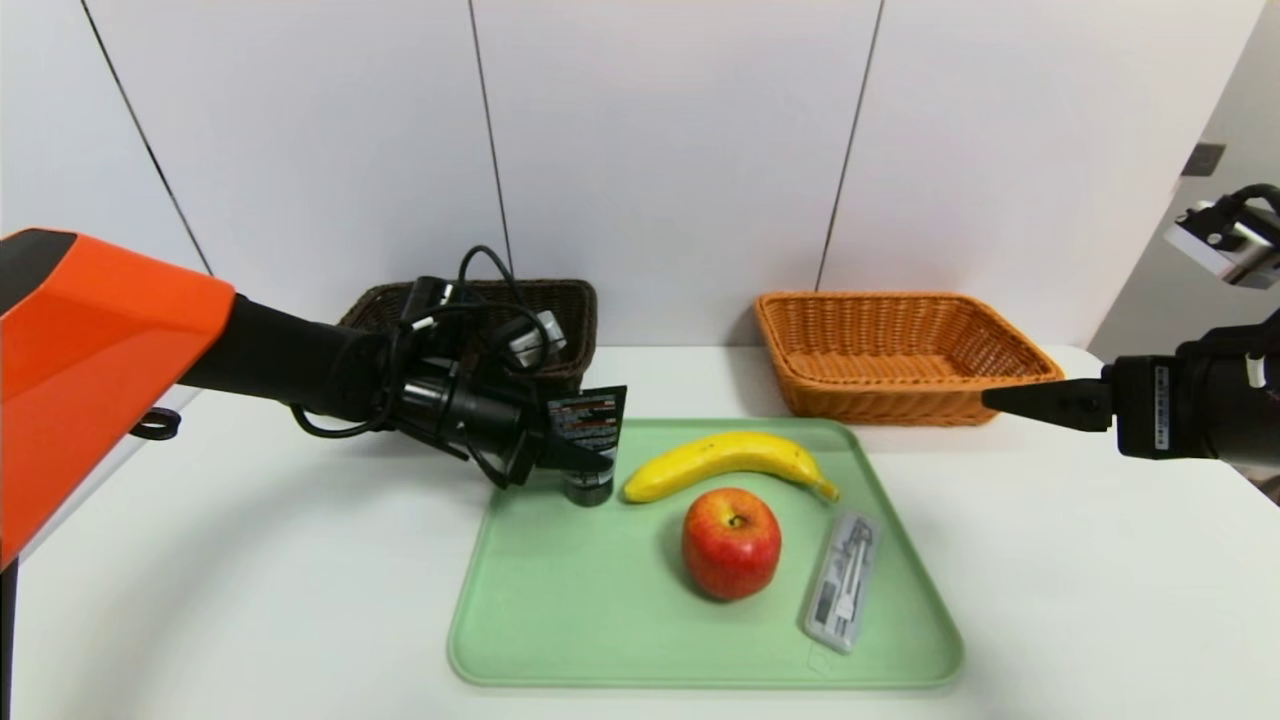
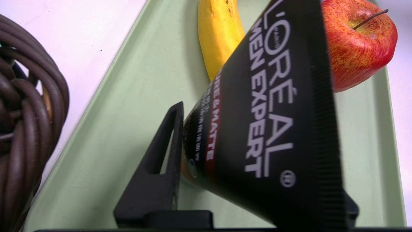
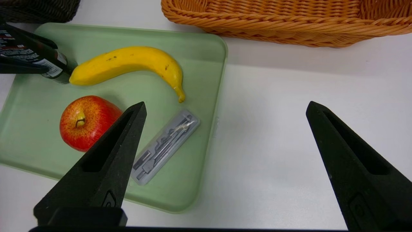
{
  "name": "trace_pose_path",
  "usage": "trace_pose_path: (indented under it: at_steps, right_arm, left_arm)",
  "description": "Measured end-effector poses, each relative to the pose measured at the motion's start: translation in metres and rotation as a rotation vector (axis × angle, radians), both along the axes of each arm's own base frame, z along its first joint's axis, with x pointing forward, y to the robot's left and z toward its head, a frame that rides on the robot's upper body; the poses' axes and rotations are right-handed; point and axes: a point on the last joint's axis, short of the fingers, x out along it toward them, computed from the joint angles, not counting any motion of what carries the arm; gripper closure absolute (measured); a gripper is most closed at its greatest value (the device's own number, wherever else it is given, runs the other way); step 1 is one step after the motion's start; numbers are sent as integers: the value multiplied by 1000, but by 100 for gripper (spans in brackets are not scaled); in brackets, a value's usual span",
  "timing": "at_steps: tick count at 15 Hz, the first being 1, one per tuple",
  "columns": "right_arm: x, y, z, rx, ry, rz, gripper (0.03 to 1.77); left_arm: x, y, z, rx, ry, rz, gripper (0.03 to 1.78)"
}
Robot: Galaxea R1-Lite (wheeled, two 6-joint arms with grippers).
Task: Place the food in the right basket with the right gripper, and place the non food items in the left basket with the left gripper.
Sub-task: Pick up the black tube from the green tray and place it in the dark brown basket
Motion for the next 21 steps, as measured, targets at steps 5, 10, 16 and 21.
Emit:
trace_pose_path:
  at_steps: [5,10,16,21]
  right_arm:
    - [-1,0,-1,-1,3,-1,9]
    - [-2,0,-1,-1,1,-4,9]
    - [-5,-1,1,0,-9,-2,9]
    - [-5,-1,1,2,-10,-4,9]
  left_arm:
    - [-6,2,11,-8,-13,3,140]
    - [-26,-1,41,-43,-18,2,140]
    - [-45,-2,119,-148,-71,125,140]
    - [-21,7,146,-96,-229,543,140]
